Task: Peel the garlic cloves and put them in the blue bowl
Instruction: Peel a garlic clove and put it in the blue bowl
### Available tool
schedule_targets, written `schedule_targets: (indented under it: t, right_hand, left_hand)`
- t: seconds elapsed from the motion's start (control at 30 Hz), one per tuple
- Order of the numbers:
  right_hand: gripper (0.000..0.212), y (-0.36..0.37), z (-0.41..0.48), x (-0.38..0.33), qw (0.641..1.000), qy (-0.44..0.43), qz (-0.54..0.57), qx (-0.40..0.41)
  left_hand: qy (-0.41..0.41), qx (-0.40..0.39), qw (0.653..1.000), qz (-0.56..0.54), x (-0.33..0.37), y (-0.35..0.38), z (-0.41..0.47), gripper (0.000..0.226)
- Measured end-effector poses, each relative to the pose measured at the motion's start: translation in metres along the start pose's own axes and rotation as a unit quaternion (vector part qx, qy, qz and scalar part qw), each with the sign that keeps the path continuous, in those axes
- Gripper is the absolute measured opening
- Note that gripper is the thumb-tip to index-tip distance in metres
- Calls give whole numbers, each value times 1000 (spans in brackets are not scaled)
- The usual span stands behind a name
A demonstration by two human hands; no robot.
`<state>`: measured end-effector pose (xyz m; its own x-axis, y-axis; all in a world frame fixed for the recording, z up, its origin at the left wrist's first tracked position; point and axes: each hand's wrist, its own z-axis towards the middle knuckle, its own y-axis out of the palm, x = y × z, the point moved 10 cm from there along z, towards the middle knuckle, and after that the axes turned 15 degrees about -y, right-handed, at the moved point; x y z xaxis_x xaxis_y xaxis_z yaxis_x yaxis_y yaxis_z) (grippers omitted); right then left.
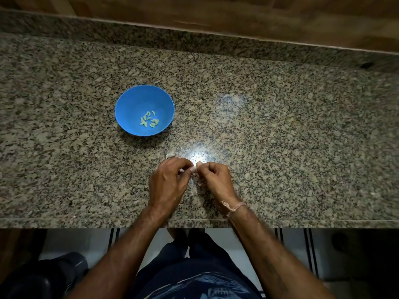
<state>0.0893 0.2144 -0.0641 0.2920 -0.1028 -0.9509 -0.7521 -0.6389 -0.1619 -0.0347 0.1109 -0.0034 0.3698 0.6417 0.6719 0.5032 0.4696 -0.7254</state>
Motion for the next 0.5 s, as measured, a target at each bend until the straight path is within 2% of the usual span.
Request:
schedule_targets:
  t: [0.07,0.17,0.27,0.37,0.5]
  right_hand:
    - [32,0,1,-3,1000,-15,-21,2]
    - [8,-5,2,-11,993,-77,-90,11]
    - [20,-6,-3,-28,974,-162,-159,15]
    - [15,1,-7,-33,984,-156,-81,-15]
    - [10,1,-3,-24,991,-132,-32,-4]
  left_hand:
    - [-4,1,1000,13,-1,-2,2,3]
    - [-28,2,1000,0,-6,-6,4,5]
    - [-59,-7,998,-21,-14,-8,5,8]
    - [-60,-28,997,-30,-13,-5,5,7]
    - [-73,-66,993,-58,-13,2,7,9]
